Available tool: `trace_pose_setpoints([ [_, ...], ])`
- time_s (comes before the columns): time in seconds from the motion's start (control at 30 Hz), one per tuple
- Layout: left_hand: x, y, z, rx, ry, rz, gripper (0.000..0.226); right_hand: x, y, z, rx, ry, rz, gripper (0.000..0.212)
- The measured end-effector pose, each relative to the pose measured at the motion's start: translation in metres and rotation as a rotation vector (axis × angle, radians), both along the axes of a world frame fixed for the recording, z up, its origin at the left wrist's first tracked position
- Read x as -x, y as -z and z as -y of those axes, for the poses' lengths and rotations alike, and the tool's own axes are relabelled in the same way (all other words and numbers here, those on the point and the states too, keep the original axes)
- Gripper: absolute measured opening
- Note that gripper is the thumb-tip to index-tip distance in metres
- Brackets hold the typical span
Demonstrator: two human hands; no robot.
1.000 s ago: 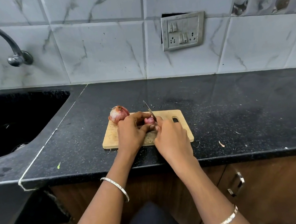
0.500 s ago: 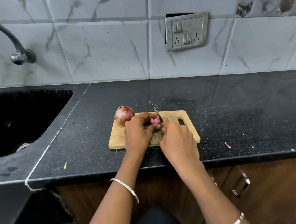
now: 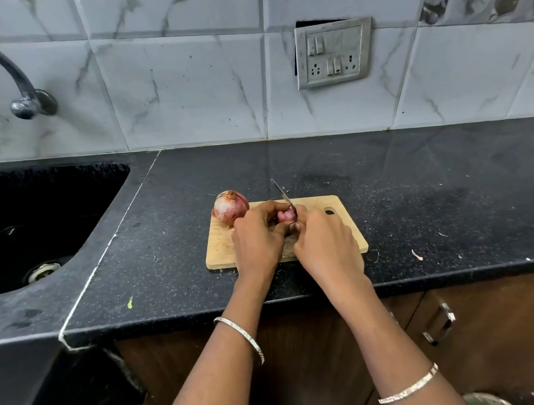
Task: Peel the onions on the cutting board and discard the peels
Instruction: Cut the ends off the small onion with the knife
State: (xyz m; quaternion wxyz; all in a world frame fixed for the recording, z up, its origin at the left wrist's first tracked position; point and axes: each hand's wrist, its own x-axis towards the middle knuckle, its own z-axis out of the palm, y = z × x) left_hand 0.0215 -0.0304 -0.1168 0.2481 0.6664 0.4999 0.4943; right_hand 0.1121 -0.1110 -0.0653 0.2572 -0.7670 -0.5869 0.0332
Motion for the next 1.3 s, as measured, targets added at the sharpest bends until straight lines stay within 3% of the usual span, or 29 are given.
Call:
trace_pose_setpoints([
  [0.37,0.004,-0.004,0.000,0.023,-0.018,-0.013,0.029,-0.009,-0.001,0.005,-0.019,-0.060,-0.029,0.026],
  [0.63,-0.001,-0.003,0.006,-0.001,-0.070,-0.026,0.027,-0.034,0.006,0.019,0.030,-0.143,0.040,0.033],
  [0.83,0.001,-0.002,0.003,0.021,-0.025,0.004,0.032,-0.064,0.008,0.011,0.076,-0.230,-0.106,0.044],
  [0.97,0.001,0.001,0.005,0.042,-0.003,0.051,0.030,-0.075,0.011,0.001,-0.046,-0.249,-0.164,0.040],
  [1.03,0.002,0.001,0.006,0.052,0.021,0.077,0.030,-0.080,0.011,-0.011,-0.089,-0.256,-0.281,0.028],
  [1.17,0.009,0.000,0.004,0.085,0.078,0.126,0.032,-0.081,0.007,-0.042,-0.053,-0.222,-0.783,0.003],
  [1.3,0.013,0.002,0.003,0.076,0.127,0.178,0.032,-0.076,0.009,-0.064,0.016,-0.277,-0.907,0.013],
])
